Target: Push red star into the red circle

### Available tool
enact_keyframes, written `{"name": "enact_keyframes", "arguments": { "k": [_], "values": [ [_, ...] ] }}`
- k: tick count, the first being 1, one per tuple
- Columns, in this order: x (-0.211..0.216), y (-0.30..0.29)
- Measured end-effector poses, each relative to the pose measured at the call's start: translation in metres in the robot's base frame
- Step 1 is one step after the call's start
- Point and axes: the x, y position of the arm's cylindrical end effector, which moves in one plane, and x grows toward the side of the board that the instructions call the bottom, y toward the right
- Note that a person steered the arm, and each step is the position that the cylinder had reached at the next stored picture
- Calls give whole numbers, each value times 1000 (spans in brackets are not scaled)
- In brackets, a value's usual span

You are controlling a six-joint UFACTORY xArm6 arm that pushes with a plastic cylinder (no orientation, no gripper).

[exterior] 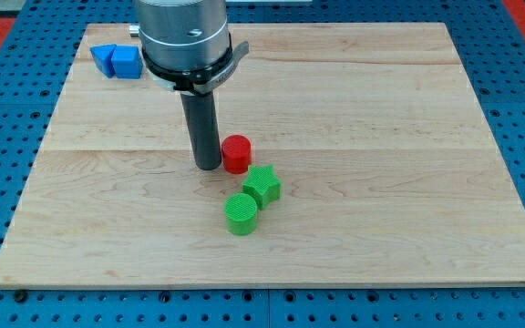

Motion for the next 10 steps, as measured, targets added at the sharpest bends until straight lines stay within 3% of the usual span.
{"name": "enact_keyframes", "arguments": {
  "k": [2,3,4,6,7,8,9,10],
  "values": [
    [-166,-3],
    [-222,51],
    [-270,36],
    [-257,-81],
    [-209,-39],
    [-196,-2],
    [-165,-1],
    [-90,7]
  ]
}}
